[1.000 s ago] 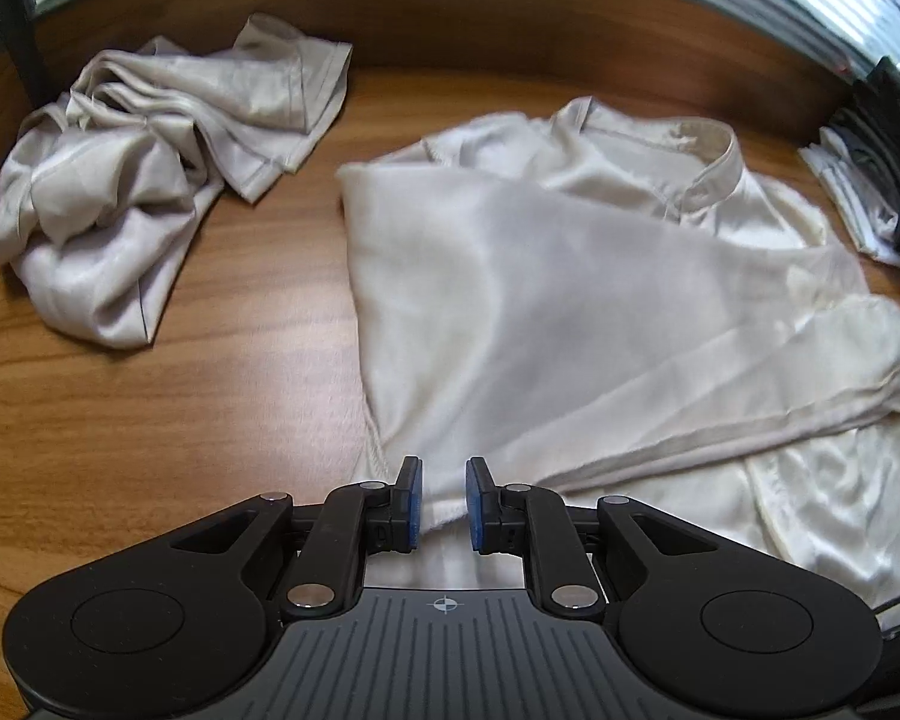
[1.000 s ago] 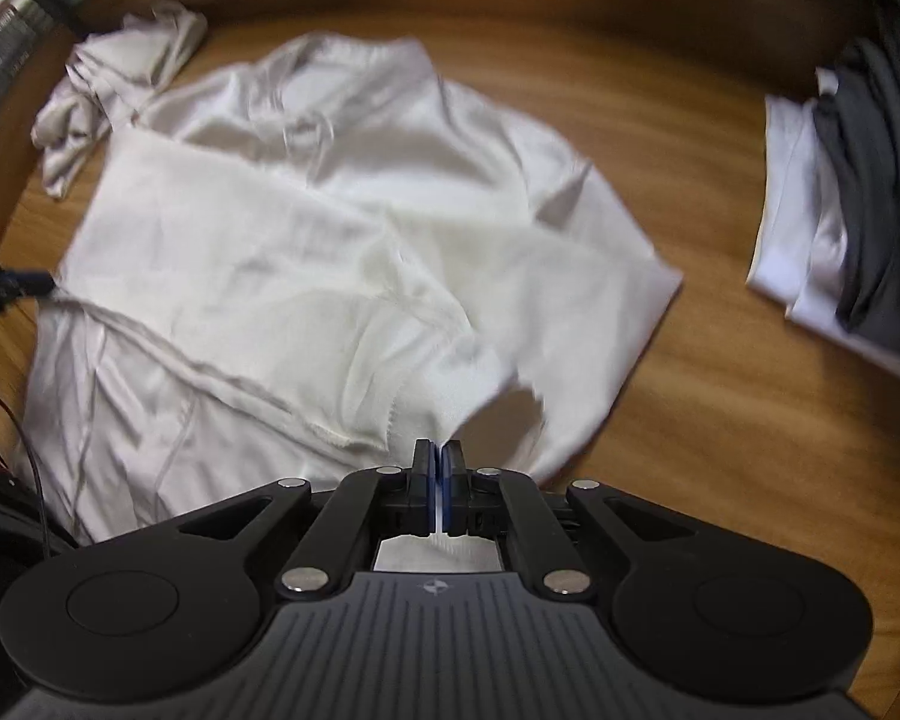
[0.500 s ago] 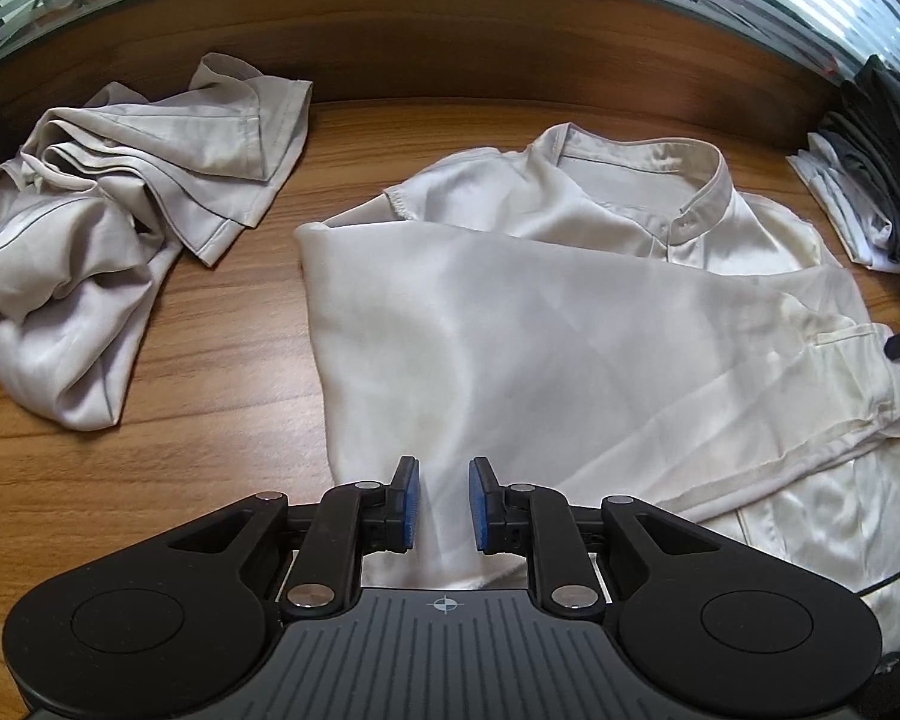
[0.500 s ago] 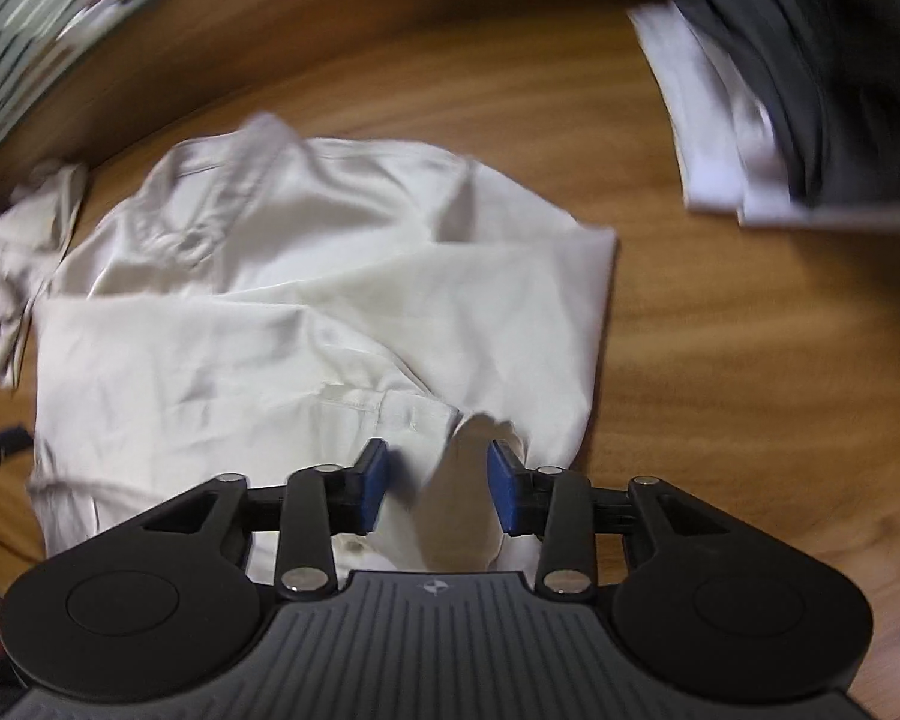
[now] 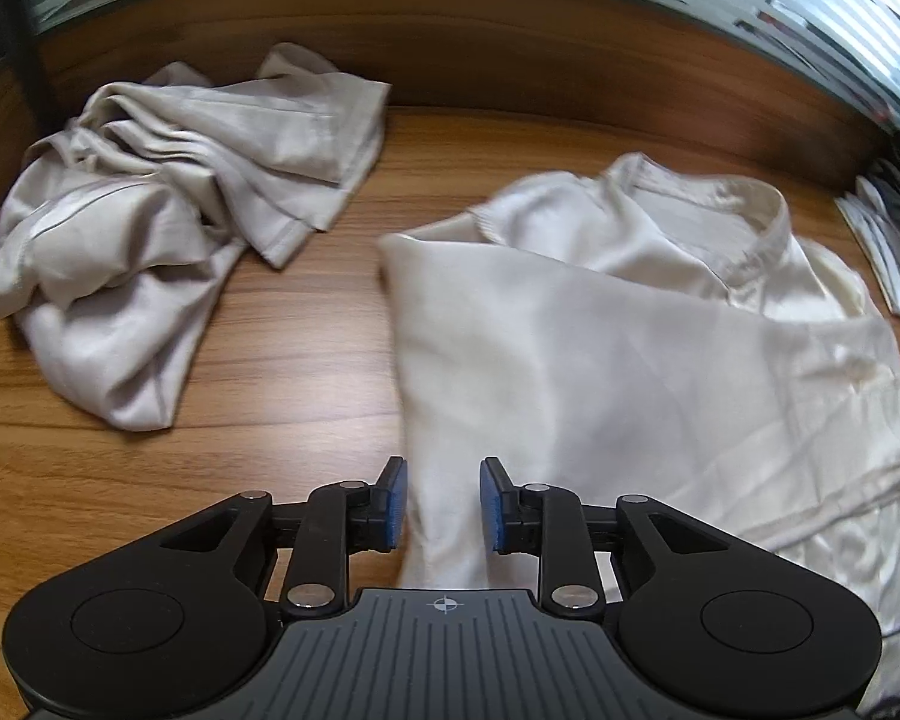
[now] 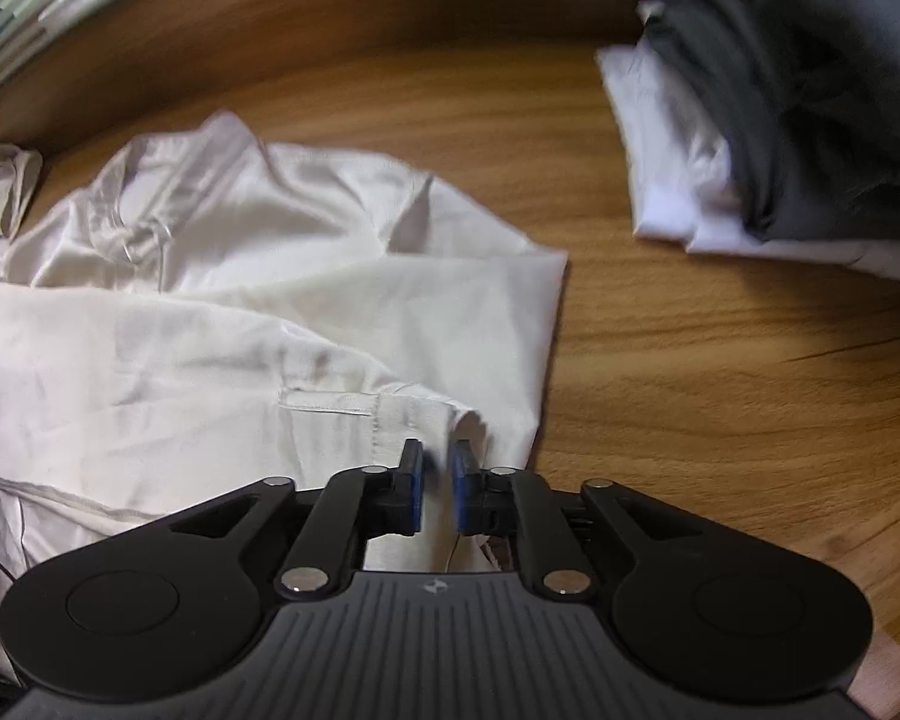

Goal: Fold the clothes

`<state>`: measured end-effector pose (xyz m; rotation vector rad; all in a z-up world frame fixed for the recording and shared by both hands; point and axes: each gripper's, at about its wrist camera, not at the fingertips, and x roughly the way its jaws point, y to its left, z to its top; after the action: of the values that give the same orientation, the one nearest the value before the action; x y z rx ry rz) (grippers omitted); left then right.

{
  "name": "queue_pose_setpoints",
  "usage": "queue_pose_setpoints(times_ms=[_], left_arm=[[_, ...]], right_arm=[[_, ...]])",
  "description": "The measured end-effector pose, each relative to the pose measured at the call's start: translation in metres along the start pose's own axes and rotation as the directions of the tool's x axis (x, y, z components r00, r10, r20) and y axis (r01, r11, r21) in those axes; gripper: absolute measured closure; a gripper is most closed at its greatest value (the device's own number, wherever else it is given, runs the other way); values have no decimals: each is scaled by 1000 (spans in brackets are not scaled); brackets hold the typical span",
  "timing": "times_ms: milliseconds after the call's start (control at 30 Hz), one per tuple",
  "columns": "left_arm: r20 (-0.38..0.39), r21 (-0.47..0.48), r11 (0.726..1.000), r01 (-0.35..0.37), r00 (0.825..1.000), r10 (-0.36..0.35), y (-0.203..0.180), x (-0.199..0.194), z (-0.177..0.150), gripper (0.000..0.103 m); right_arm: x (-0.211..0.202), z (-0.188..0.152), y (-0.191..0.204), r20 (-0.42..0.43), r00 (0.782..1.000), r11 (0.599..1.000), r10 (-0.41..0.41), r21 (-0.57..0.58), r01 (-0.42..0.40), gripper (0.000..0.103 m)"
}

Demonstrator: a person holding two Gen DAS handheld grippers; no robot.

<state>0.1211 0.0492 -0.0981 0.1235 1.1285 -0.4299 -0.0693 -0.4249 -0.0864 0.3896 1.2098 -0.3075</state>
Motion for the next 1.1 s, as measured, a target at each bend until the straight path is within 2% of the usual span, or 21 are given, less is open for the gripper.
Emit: queue_pose_setpoints(times_ms=[200, 300, 433, 633, 800, 933, 1100], left_arm=[[5, -26, 999, -21, 1000, 21, 16, -11, 5, 68], [-1, -17, 999, -34, 999, 34, 21, -20, 8, 65], [-27, -57, 997, -49, 998, 48, 36, -33, 18, 62], [-11, -21, 1000, -11, 1000, 10, 53, -35, 40, 57], [-30, 32, 998, 55, 998, -54, 63, -11, 60, 57], [-48, 87, 990, 107, 993, -103, 67, 6, 76, 57], [-72, 148, 975, 166, 985, -157, 65, 19, 90, 57]], right_arm=[[-49, -25, 22, 86, 996, 997, 22, -70, -16, 71], [-69, -46, 39, 120, 991, 993, 53, -113, -39, 71], [-89, -77, 63, 150, 984, 987, 99, -141, -78, 71], [-109, -136, 115, 193, 969, 982, 154, -142, -128, 70], [-112, -198, 175, 257, 961, 994, 98, -76, -81, 68], [-103, -248, 231, 292, 956, 997, 35, 49, -51, 68], [-87, -300, 304, 320, 947, 979, -26, 199, -40, 68]])
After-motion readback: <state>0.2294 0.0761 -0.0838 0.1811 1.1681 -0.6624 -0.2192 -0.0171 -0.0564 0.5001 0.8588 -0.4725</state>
